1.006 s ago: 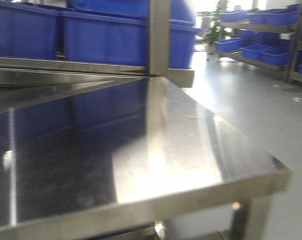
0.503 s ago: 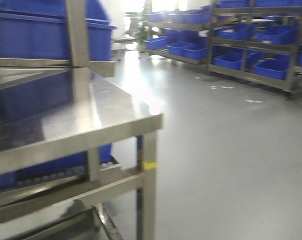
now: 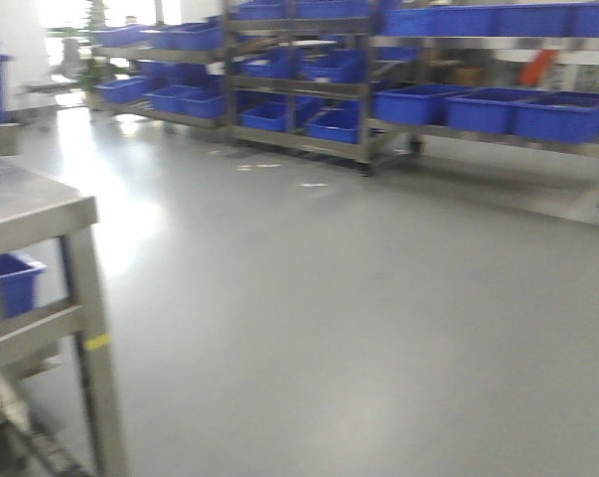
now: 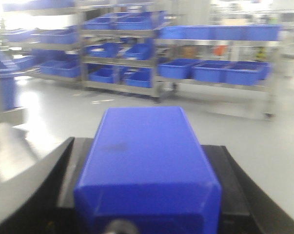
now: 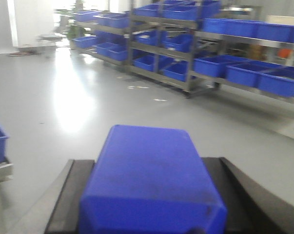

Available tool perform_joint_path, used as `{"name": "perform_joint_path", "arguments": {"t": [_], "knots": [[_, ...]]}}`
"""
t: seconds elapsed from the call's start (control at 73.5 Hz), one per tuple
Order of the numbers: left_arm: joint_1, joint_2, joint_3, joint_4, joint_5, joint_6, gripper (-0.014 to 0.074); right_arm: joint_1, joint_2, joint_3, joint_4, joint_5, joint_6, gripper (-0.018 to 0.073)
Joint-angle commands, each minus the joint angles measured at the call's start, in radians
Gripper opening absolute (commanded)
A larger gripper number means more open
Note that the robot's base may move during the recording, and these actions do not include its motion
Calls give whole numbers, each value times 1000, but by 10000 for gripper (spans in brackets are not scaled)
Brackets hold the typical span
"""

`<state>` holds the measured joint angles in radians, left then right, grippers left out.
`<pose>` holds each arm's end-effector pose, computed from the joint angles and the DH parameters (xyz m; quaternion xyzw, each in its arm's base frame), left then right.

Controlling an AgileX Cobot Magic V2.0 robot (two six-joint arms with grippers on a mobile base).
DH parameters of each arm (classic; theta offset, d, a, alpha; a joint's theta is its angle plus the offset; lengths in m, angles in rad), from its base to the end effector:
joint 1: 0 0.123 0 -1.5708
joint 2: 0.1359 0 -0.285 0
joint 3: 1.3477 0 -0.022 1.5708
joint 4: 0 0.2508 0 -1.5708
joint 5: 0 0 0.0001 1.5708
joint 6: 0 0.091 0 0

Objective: Pick and sort blue part to right shelf
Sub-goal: 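Drive the base away from the table carrying both bottles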

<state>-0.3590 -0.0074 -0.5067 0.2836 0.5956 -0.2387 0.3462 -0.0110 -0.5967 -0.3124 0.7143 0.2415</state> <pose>0.0065 0.0128 0.3216 0.0682 0.6952 -0.0740 0.7118 -0.0080 -0.0224 0.3363 -0.0494 0.7036 0.0519 0.7070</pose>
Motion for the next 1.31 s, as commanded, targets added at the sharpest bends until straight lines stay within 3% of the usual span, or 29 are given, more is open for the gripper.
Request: {"name": "perform_joint_path", "arguments": {"t": [0.0, 1.292], "knots": [[-6, -16, -25, 11, -86, -3, 315, -4, 25, -29, -26, -91, -7, 287], [-6, -16, -25, 11, -86, -3, 315, -4, 25, -29, -26, -91, -7, 287]]}}
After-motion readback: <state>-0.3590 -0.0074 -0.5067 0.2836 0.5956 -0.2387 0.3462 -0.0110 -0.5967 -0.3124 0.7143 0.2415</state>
